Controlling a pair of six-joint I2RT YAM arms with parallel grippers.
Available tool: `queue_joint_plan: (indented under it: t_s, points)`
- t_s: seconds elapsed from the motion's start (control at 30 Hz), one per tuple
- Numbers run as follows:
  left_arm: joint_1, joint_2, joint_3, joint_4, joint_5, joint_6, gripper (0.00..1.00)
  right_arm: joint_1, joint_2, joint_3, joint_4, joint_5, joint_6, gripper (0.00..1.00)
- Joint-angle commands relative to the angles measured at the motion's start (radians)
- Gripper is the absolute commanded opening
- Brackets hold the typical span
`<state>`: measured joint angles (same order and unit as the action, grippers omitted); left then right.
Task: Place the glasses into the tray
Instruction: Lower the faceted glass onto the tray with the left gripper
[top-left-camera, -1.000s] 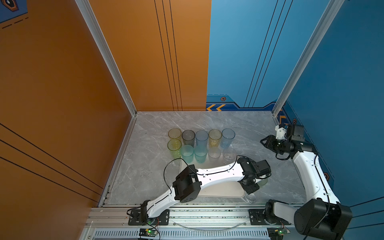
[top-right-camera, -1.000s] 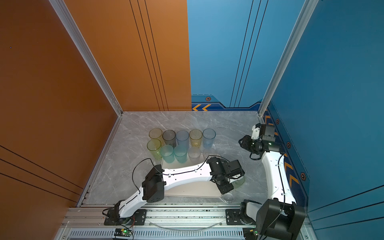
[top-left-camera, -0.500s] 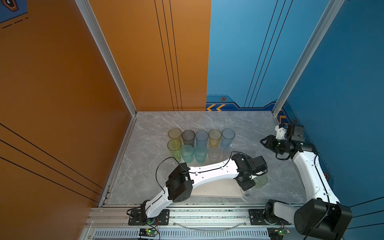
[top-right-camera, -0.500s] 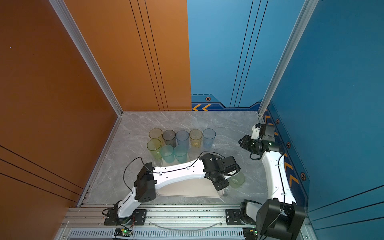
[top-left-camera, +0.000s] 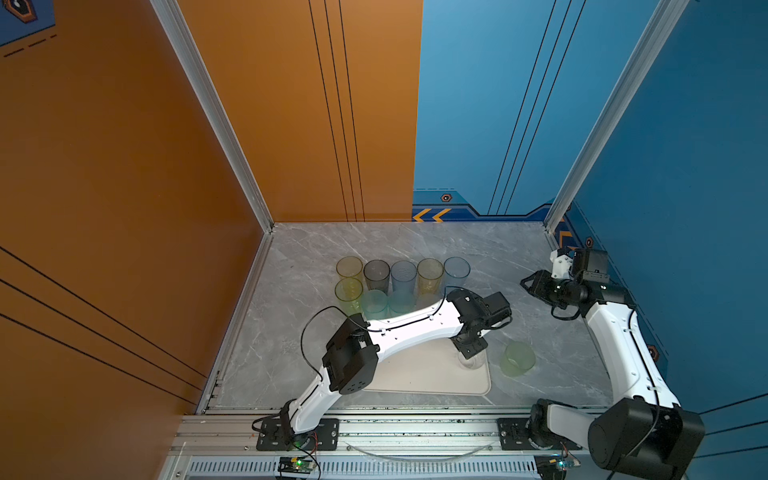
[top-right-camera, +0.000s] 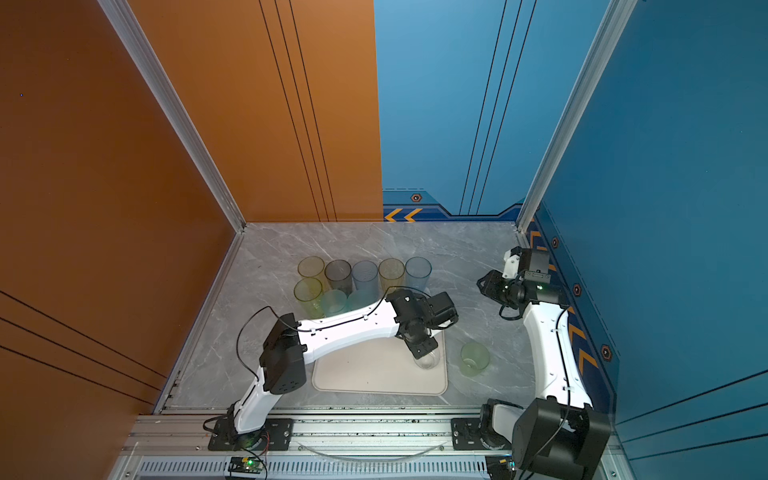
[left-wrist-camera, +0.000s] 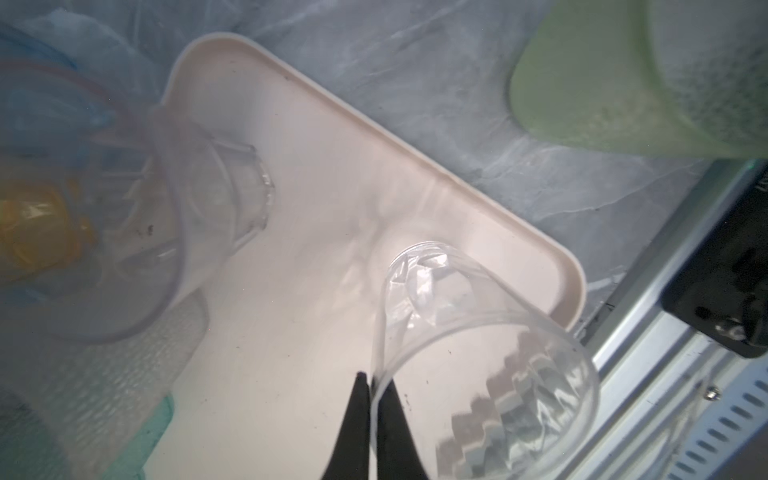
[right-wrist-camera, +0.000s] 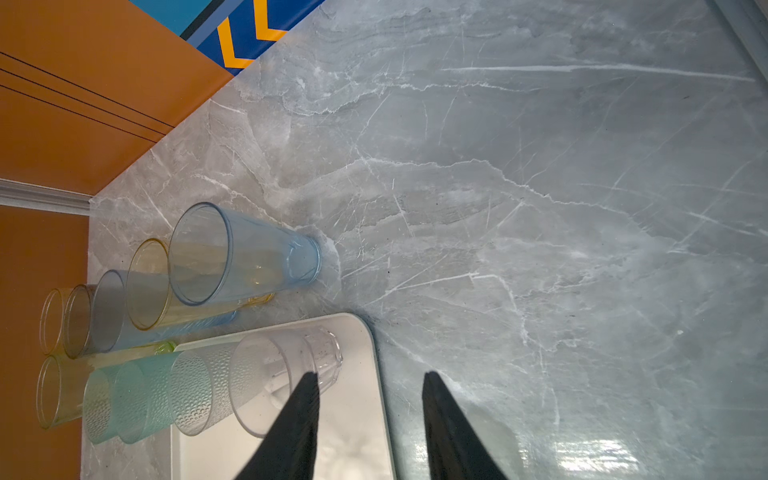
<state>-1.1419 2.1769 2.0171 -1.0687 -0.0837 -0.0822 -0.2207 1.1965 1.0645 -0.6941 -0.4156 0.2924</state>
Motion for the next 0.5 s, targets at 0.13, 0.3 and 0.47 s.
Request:
queue_joint_plan:
  t_s: [0.13, 0.3, 0.47]
  points:
    - [0.053, 0.034, 0.068, -0.052, -0.056, 0.066, 0.01, 0.007, -0.012, -0.014, 0.016, 0.001, -0.016, 0.4]
    - [0.075, 0.056, 0.089, -0.058, -0.047, 0.082, 0.01, 0.009, -0.005, -0.011, 0.016, 0.006, -0.016, 0.4]
    - [0.089, 0.068, 0.094, -0.061, -0.031, 0.087, 0.02, 0.009, 0.006, -0.011, 0.018, 0.01, -0.017, 0.4]
